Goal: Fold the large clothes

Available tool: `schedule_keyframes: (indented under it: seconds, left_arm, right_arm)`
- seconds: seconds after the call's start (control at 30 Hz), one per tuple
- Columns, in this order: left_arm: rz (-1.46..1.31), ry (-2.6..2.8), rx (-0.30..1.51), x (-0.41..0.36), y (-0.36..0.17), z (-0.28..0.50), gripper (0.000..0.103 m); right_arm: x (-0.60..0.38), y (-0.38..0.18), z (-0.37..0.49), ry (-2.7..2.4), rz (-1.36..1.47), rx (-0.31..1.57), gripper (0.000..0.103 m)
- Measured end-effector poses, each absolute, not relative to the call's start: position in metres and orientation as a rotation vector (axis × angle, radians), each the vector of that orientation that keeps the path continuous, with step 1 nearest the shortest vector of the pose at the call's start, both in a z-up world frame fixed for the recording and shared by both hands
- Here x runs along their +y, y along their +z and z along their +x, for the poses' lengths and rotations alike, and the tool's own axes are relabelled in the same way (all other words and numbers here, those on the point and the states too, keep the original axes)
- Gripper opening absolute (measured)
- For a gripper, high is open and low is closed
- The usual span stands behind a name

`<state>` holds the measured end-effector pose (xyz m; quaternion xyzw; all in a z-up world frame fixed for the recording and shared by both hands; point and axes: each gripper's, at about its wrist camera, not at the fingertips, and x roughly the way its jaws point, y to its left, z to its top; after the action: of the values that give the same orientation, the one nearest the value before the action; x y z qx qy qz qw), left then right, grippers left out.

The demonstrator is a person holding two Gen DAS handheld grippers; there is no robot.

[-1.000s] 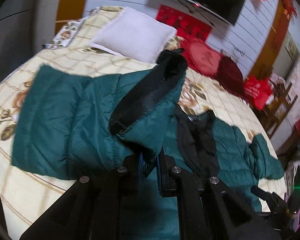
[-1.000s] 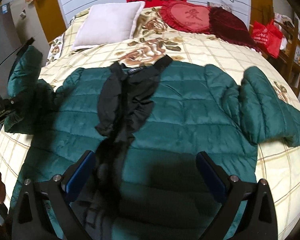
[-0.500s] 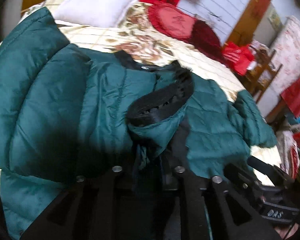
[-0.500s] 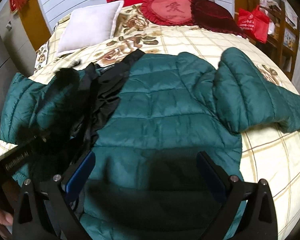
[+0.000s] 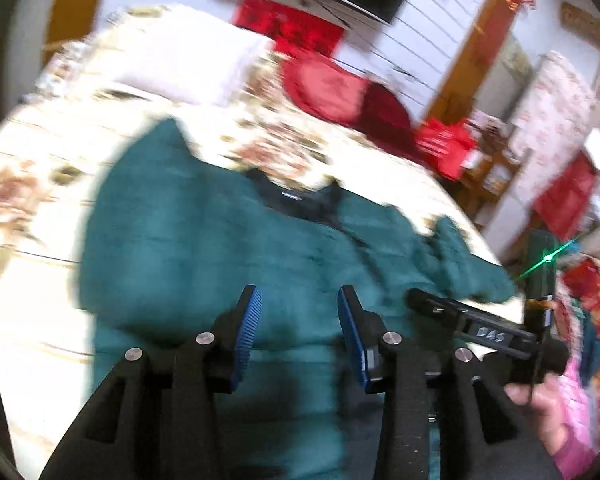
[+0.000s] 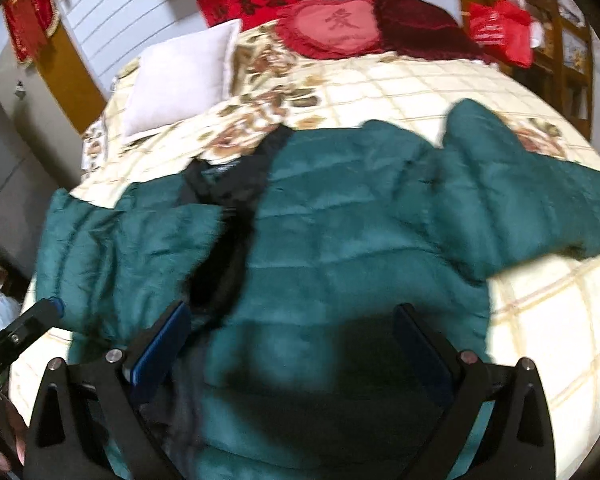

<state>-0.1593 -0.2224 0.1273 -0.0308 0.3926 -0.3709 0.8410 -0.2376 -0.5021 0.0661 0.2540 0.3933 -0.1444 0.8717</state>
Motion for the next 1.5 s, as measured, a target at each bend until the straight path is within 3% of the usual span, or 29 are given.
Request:
schedule_keyframes:
  seconds: [0.2,0.27,0.33,0.37,0.43,0.7,0.87,0.97,1.07,1.13,1.2,1.5]
  left_arm:
    - [-0.053,-0.537,0.790,-0.166,0.114,-0.127,0.044]
    - [-0.074,-0.514,0.813,-0.158,0.103,-0.115,0.044]
    - [-0.085,-0.501,0.859,-0.155,0.089,-0.105,0.045]
    - [-0.086,-0.495,0.873,-0.154,0.084,-0.103,0.045]
    - [-0.103,-0.505,0.881,-0.151,0.080,-0.104,0.045]
    - [-0.126,-0.500,0.885,-0.152,0.078,-0.100,0.045]
    - [-0.110,-0.484,0.925,-0.159,0.065,-0.098,0.045]
    - [-0.097,-0.490,0.917,-0.167,0.068,-0.101,0.045]
    - [-0.085,-0.504,0.877,-0.175,0.081,-0.104,0.045]
    - [-0.063,-0.506,0.844,-0.183,0.089,-0.105,0.045]
    - [-0.034,-0.508,0.828,-0.194,0.093,-0.104,0.045]
    - [0.059,-0.454,0.826,-0.247,0.081,-0.080,0.045]
  right_arm:
    - [-0.479,0.054,-0.186,-0.235,0.494,0.882,0.100]
    - [-0.474,0.045,-0.171,-0.194,0.503,0.897,0.082]
    - [-0.472,0.034,-0.161,-0.152,0.528,0.921,0.042]
    - [-0.471,0.033,-0.160,-0.138,0.535,0.918,0.038]
    - [-0.468,0.044,-0.164,-0.122,0.497,0.869,0.020]
    - [-0.515,0.105,-0.216,-0.321,0.346,0.670,0.018]
    - [-0.555,0.090,-0.220,-0.444,0.372,0.709,0.017]
    - [-0.568,0.053,-0.205,-0.464,0.392,0.832,0.018]
    - [-0.571,0.034,-0.204,-0.443,0.481,0.883,0.029]
    - [-0.570,0.041,-0.213,-0.465,0.487,0.852,0.052]
    - [-0.564,0.058,-0.221,-0.478,0.473,0.795,0.057]
    - [-0.498,0.082,-0.177,-0.190,0.354,0.808,0.057]
